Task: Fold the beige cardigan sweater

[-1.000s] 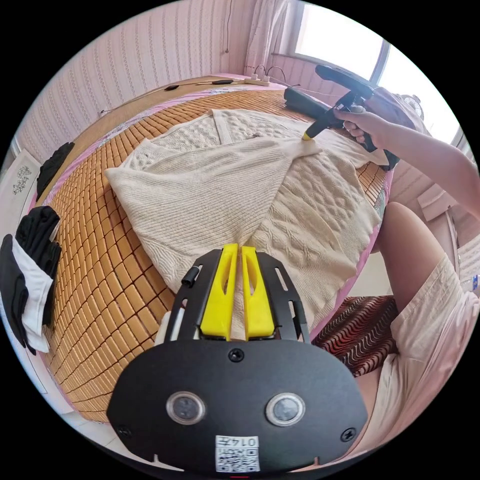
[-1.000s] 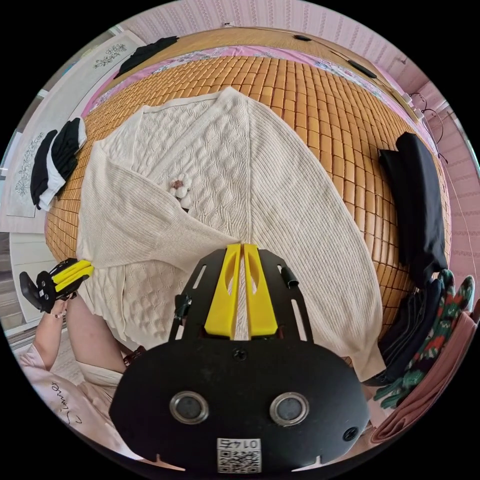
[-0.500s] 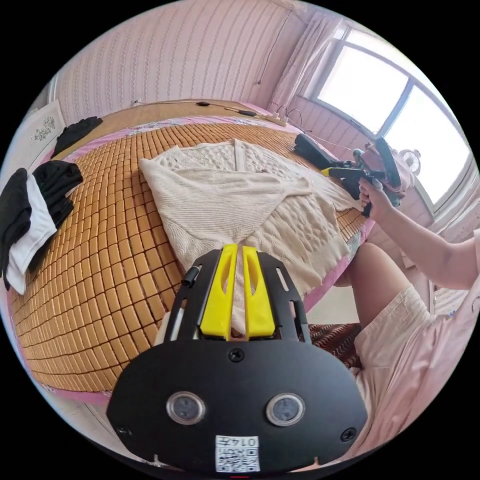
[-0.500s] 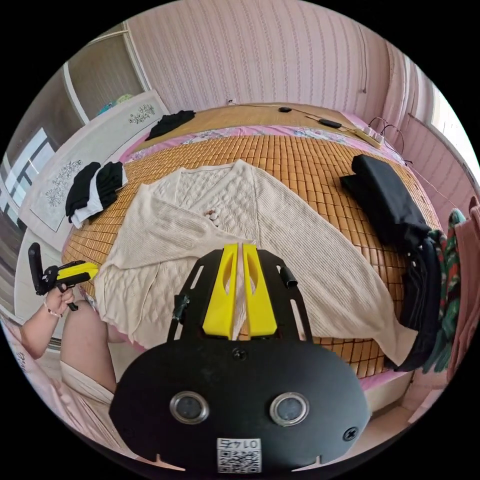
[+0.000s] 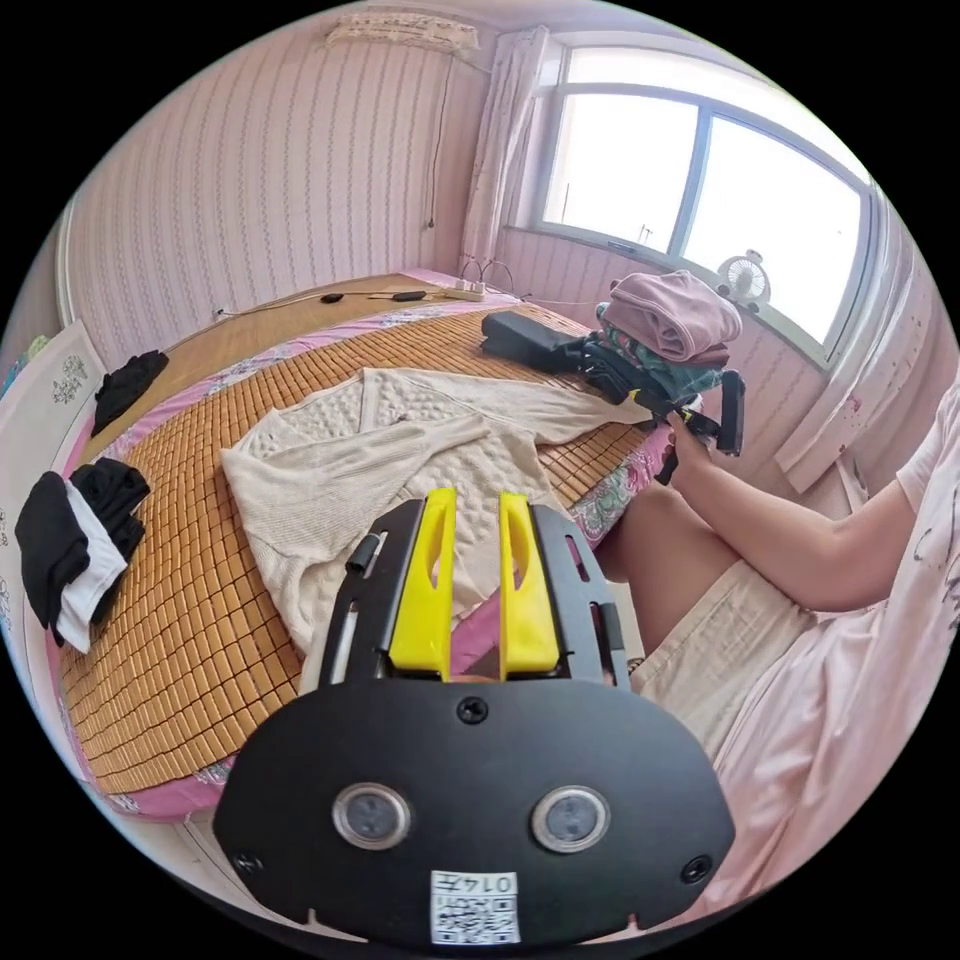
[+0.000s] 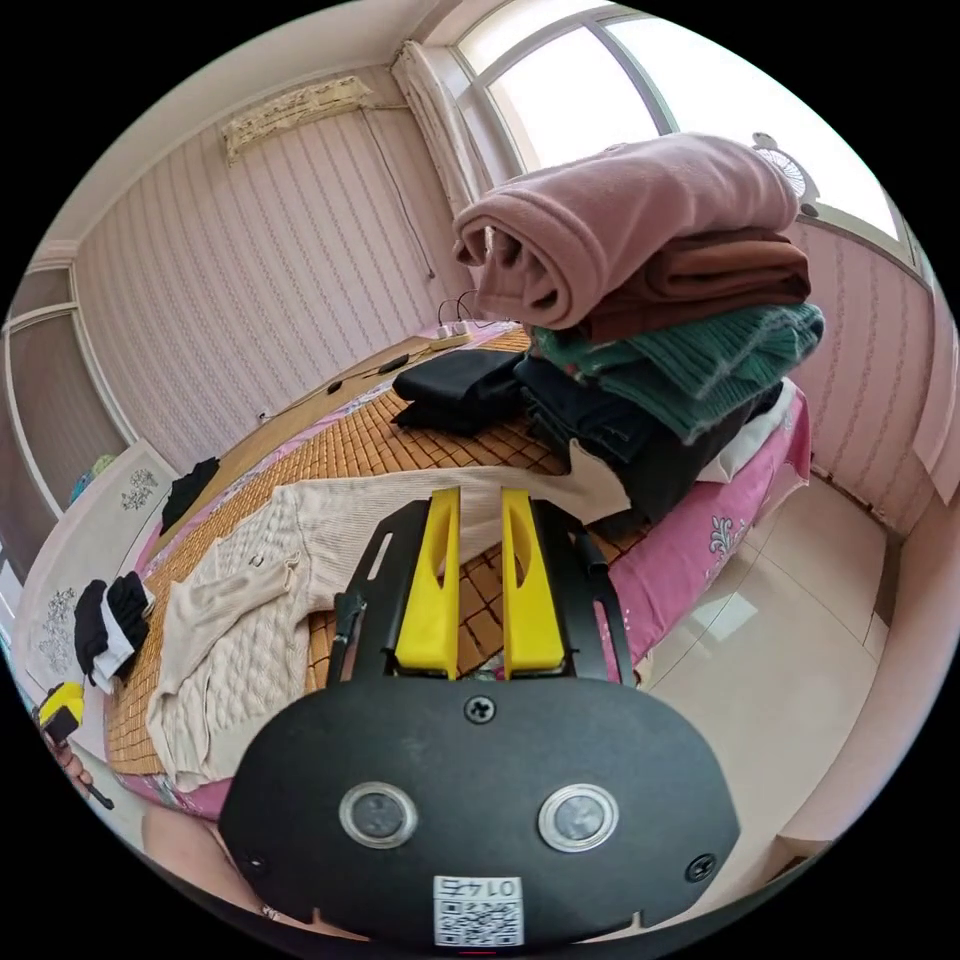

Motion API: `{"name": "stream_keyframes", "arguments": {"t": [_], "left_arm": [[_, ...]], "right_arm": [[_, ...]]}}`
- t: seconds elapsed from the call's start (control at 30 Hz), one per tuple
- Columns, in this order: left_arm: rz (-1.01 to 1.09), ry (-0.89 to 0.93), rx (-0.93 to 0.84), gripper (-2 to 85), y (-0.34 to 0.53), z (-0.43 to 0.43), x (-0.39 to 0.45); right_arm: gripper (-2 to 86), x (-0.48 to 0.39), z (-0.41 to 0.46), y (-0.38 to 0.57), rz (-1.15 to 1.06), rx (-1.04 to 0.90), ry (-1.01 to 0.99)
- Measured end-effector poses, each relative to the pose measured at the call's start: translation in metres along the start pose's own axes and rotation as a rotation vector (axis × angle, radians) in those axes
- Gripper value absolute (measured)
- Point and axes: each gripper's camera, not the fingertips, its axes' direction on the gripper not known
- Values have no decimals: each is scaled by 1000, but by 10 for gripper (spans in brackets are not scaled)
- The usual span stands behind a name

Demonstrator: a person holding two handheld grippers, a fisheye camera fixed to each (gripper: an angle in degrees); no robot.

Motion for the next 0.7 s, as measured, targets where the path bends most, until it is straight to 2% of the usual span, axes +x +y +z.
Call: {"name": "stream_keyframes", "arguments": {"t": [0.17,0.27,0.43,0.7], "left_arm": [[119,18,-8,95,-39,31,51],[121,61,-60,108,-62,61,72],[202,119,-86,124,-102,113,111],[309,280,-126,123,-191,215,166]], "right_arm": [[121,44,-19,22,-62,33,33],[126,71,-17,26,-14,24,60],[134,92,-5,26,-6,-51,-5],[132,104,-9,32,-19,29,36]]}}
